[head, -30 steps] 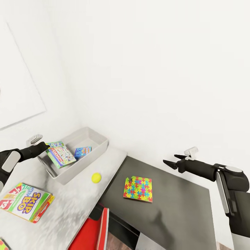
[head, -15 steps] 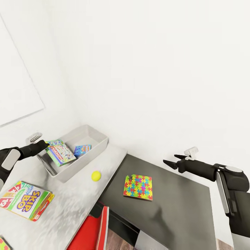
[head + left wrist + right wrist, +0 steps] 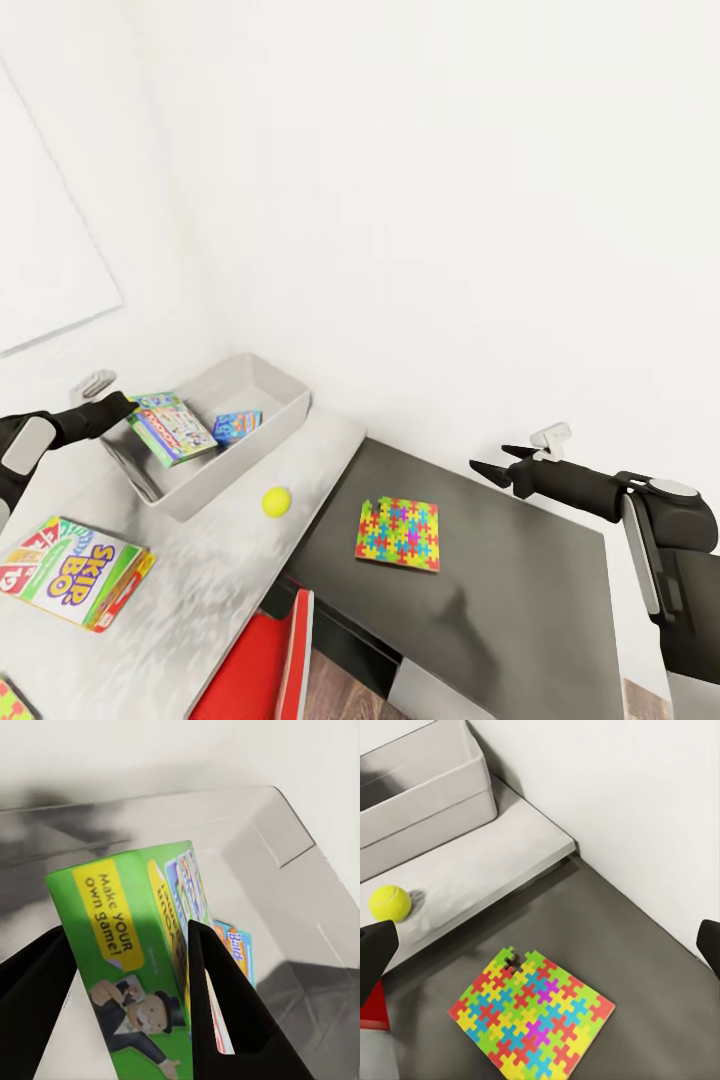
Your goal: Put all the toys in the child's room - the three board games (two on the bed and one on the table), the two jigsaw puzzles on the table, and the tennis ball on the table - inside the toy box on the table in the child's room.
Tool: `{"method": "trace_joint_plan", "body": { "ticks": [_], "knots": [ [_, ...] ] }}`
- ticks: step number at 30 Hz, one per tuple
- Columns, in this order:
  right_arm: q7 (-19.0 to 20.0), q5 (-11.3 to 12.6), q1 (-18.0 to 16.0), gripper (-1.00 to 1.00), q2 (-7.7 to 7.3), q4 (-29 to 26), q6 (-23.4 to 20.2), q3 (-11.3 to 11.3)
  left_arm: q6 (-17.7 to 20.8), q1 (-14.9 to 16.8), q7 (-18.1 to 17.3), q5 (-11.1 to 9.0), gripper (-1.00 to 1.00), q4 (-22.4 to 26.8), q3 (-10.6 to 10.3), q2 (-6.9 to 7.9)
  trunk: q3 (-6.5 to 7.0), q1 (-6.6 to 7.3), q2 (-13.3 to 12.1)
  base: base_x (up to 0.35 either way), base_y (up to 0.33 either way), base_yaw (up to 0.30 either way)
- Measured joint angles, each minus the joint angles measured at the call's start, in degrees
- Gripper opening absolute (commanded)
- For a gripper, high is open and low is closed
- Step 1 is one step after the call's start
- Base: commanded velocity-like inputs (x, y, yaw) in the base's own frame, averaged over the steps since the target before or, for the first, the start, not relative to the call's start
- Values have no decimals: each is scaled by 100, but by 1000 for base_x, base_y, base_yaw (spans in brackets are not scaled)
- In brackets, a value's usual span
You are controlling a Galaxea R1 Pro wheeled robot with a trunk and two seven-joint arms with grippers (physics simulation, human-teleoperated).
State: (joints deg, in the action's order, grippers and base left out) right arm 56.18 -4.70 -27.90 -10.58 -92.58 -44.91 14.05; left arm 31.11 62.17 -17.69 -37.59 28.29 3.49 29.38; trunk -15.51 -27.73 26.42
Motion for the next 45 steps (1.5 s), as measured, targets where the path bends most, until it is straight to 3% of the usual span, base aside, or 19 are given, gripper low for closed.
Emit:
{"method": "trace_joint_plan", "body": {
  "ticks": [9,27,35,45],
  "knots": [
    [-1,0,-3,100,-5,0,0,2,-300,421,-14,24,-100,-674,-41,16,-81,0,0,0,0,0],
    [-1,0,-1,100,-4,0,0,10,-316,489,-140,16,-100,-738,-46,25,-244,0,0,0,0,0],
    [-2,0,2,100,9,0,8,-4,-243,848,-140,5,-100,-737,-45,42,-317,0,1,0,0,0],
    [-4,-2,2,100,11,0,9,-6,-240,863,-140,21,-100,-764,-63,36,-408,0,1,0,0,0]
  ]
}}
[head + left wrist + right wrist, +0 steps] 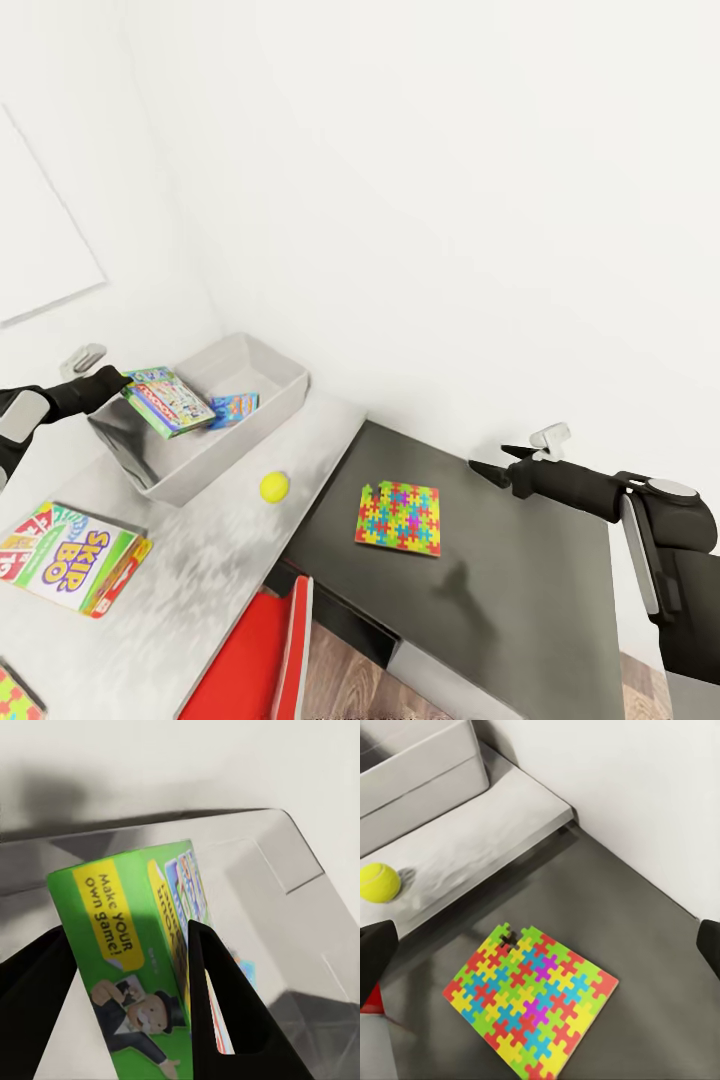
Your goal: Put all the toys in the child's room - the three board games (two on the bed and one on the table), the two jigsaw puzzles on the table, and the tennis ball on the table - inside the toy box on the table in the child's room.
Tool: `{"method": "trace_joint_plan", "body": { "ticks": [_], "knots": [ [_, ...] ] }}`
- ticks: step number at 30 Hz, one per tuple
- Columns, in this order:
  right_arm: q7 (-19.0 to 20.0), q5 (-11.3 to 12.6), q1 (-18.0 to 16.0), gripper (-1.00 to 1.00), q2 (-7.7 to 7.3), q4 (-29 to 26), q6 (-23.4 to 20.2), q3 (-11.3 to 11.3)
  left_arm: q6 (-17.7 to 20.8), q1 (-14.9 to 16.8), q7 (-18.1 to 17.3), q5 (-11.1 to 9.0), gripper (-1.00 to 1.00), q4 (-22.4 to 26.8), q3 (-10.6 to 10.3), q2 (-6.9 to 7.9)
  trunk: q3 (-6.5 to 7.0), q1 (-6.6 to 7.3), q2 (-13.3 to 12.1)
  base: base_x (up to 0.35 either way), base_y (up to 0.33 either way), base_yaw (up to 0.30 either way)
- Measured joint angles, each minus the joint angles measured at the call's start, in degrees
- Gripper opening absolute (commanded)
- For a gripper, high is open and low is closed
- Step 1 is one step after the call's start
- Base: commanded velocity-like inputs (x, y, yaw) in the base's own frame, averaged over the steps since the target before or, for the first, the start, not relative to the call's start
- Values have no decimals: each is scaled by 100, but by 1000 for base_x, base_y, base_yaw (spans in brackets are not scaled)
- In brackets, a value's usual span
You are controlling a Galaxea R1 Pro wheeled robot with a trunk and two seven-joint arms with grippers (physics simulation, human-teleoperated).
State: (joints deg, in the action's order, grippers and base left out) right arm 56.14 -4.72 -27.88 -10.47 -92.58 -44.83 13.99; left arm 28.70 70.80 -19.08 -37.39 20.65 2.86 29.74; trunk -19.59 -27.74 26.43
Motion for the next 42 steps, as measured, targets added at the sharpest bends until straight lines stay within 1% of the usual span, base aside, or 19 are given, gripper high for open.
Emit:
{"method": "trace_joint_plan", "body": {
  "ticks": [15,33,38,39,42],
  "knots": [
    [-5,-3,0,100,-7,0,0,16,-33,-91,-9,2,-100,-73,-17,-1,-136,0,0,0,0,0],
    [-3,-3,0,100,-8,0,0,25,-61,-98,-9,3,-100,-86,-16,7,-299,0,0,0,0,0],
    [1,-2,0,100,-5,0,-6,28,-66,-98,-9,1,-100,-88,-16,7,-323,0,1,0,0,0],
    [1,-3,0,100,-4,0,-7,29,-67,-98,-9,3,100,-88,-16,7,-325,0,1,0,0,0],
    [1,-3,0,100,-6,0,-8,34,-70,-98,-9,3,100,-88,-15,7,-327,0,1,0,0,0]
  ]
}}
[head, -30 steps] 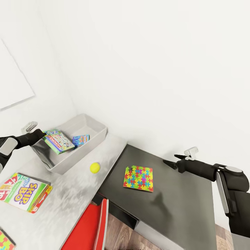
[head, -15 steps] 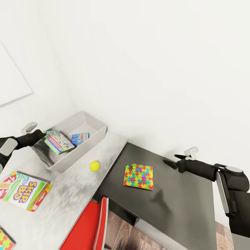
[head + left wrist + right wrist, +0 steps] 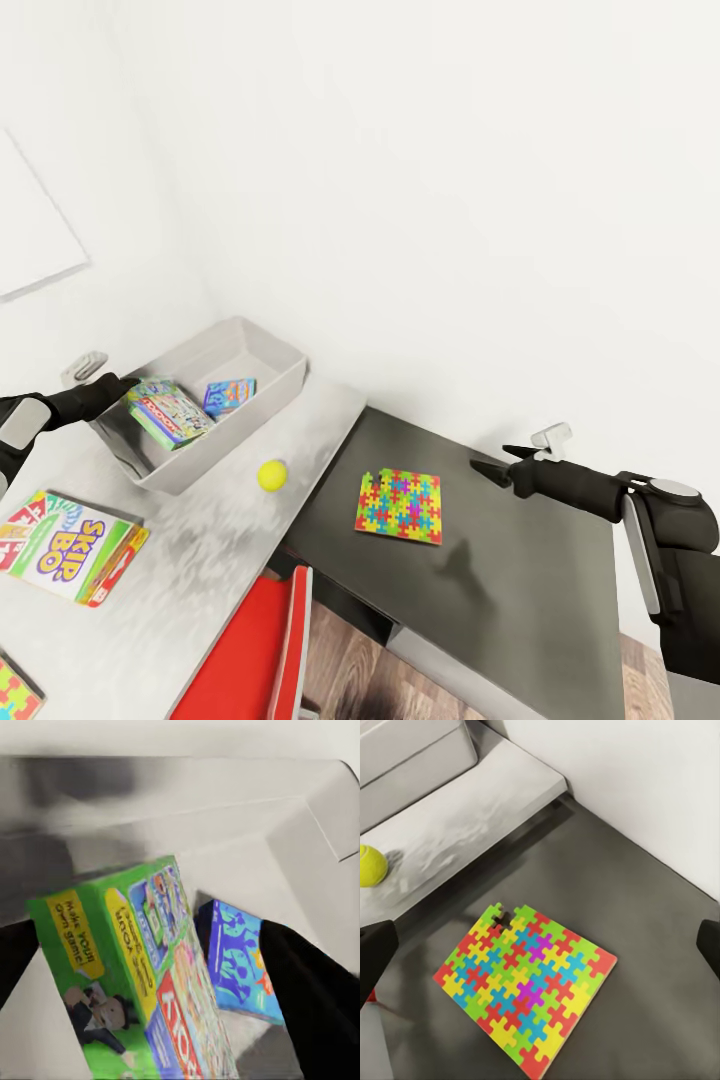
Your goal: Put all the toys in the child's room - the three board games (two on the bed and one on the table), the two jigsaw puzzles on the table, and the tennis ball on the table - inside the toy box on the table in the child's room.
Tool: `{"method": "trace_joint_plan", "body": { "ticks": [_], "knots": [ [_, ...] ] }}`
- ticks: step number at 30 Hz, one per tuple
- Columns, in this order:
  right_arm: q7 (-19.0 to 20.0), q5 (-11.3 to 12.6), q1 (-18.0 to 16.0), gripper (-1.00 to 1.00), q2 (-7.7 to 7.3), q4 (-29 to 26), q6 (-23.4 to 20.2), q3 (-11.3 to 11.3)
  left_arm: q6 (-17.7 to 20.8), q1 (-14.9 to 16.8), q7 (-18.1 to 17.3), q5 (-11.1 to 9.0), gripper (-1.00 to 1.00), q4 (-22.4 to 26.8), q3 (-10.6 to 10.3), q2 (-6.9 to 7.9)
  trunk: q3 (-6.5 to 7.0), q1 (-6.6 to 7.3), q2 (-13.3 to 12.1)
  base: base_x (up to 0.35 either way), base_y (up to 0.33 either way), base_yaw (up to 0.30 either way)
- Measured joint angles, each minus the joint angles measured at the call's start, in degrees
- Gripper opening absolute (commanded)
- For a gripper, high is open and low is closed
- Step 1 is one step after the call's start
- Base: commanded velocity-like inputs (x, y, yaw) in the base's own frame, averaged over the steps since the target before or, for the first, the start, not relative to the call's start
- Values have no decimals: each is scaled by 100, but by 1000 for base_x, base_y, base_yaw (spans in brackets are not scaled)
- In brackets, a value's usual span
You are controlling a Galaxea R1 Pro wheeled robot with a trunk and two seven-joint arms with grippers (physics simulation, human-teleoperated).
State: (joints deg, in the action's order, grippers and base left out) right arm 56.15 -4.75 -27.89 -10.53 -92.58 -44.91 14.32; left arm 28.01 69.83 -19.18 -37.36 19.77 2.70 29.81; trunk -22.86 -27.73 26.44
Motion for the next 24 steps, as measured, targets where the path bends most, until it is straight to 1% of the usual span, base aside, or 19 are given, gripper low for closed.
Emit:
{"method": "trace_joint_plan", "body": {
  "ticks": [13,15,17,18,19,20,21,22,24],
  "knots": [
    [0,1,0,100,-3,2,0,9,46,-7,40,9,100,0,-11,5,-1,0,0,0,0,0],
    [0,0,0,100,0,1,-1,2,146,-5,25,12,100,5,-11,22,-1,0,0,0,0,0],
    [0,3,0,100,3,1,1,-3,414,-2,-18,64,100,66,-45,41,-1,0,0,0,0,0],
    [-6,1,0,100,4,0,10,-1,701,-1,-121,81,100,175,-69,48,0,0,0,0,0,0],
    [-13,1,0,100,4,0,17,-2,868,-4,-219,87,100,278,-76,51,0,0,0,0,0,0],
    [-27,0,0,100,5,3,29,-4,1195,-49,-492,83,100,570,-83,54,0,0,1,0,0,0],
    [-36,-1,0,100,5,5,40,-17,1661,-339,-946,50,100,1296,-60,50,0,0,1,0,0,0],
    [-46,-2,0,100,6,5,47,-25,2068,-658,-1194,27,100,2150,-42,37,0,0,0,0,0,0],
    [-51,-1,-2,100,6,6,52,-28,2399,-892,-1287,46,100,2791,-30,22,-1,0,0,0,0,0]
  ]
}}
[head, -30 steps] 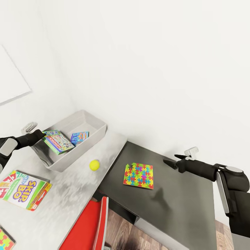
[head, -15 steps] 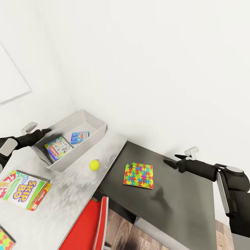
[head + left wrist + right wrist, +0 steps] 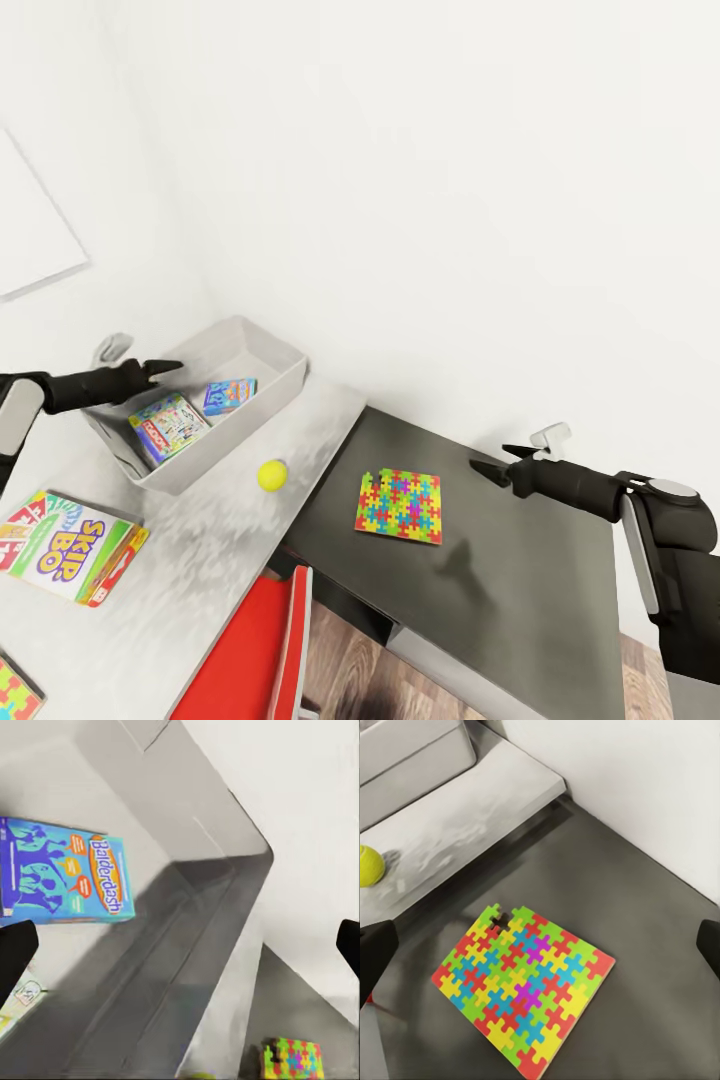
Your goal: Put all the toys in the child's room - the three board games (two on the bed and one on the table), the two jigsaw puzzles on the table, and the tennis ball on the table - inside the toy box on the table in the child's room.
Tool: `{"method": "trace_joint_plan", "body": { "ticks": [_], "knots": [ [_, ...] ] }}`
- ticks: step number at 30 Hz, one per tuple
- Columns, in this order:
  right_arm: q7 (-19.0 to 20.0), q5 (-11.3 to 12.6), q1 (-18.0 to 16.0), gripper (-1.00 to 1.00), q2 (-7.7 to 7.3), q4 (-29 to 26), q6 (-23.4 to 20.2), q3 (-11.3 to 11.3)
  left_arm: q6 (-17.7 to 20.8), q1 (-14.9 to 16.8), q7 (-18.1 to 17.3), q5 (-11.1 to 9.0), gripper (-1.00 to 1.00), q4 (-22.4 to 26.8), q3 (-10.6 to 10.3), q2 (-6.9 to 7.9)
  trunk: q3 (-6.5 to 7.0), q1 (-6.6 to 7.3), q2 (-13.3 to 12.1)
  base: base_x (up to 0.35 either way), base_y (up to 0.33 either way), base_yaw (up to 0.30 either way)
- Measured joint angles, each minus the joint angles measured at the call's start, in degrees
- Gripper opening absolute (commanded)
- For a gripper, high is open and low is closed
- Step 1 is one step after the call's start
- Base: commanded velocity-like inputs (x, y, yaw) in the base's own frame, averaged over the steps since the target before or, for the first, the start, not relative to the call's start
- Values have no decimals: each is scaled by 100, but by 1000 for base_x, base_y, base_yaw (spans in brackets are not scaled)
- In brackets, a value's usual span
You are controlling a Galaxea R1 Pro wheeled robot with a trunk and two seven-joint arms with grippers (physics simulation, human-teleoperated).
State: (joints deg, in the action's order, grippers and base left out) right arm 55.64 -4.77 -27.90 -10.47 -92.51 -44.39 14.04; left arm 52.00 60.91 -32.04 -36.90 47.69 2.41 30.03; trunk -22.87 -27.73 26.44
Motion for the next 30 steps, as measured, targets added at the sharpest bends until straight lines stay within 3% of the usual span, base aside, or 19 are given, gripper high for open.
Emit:
{"method": "trace_joint_plan", "body": {
  "ticks": [2,3,4,5,6,9,10,16,19,20,25,30],
  "knots": [
    [-3,0,1,100,0,0,4,-3,410,-351,-69,0,100,958,90,-15,0,0,0,0,0,0],
    [-2,0,1,100,2,-2,3,-2,569,-561,-94,-41,100,1535,241,-31,0,1,1,0,0,0],
    [-2,0,1,100,3,-3,2,-1,626,-662,-103,-62,100,1795,329,-45,0,0,0,0,0,0],
    [-2,0,-1,100,6,-5,-5,6,741,-887,-120,-330,100,2307,520,-101,0,1,1,0,0,0],
    [-4,-1,-4,100,7,-2,-16,36,774,-1122,-135,-803,100,2813,687,-141,0,1,1,0,0,0],
    [-8,-1,-2,100,8,-1,-12,48,774,-1308,-140,-959,100,3129,744,-147,0,0,0,0,0,0],
    [-7,-1,-5,100,4,-1,-24,74,774,-1464,-131,-1144,100,3349,733,-165,0,0,0,0,0,-8],
    [-2,0,-5,100,2,-4,-61,91,771,-1535,177,-1218,100,3386,720,-407,0,0,0,0,0,-140],
    [-2,0,-6,100,1,-3,-66,92,771,-1562,225,-1251,100,3375,747,-452,0,0,0,0,0,-178],
    [-2,0,-6,100,0,-5,-69,91,770,-1677,243,-1424,100,3393,781,-462,0,0,0,0,0,-83],
    [-2,0,-7,100,5,-5,-72,91,771,-1860,440,-1740,100,3434,927,-463,0,-1,-1,-24,-49,-38],
    [-2,0,-7,100,7,-5,-74,85,773,-1902,839,-1862,100,3451,977,-475,0,-1,0,-69,-216,-8]
  ]
}}
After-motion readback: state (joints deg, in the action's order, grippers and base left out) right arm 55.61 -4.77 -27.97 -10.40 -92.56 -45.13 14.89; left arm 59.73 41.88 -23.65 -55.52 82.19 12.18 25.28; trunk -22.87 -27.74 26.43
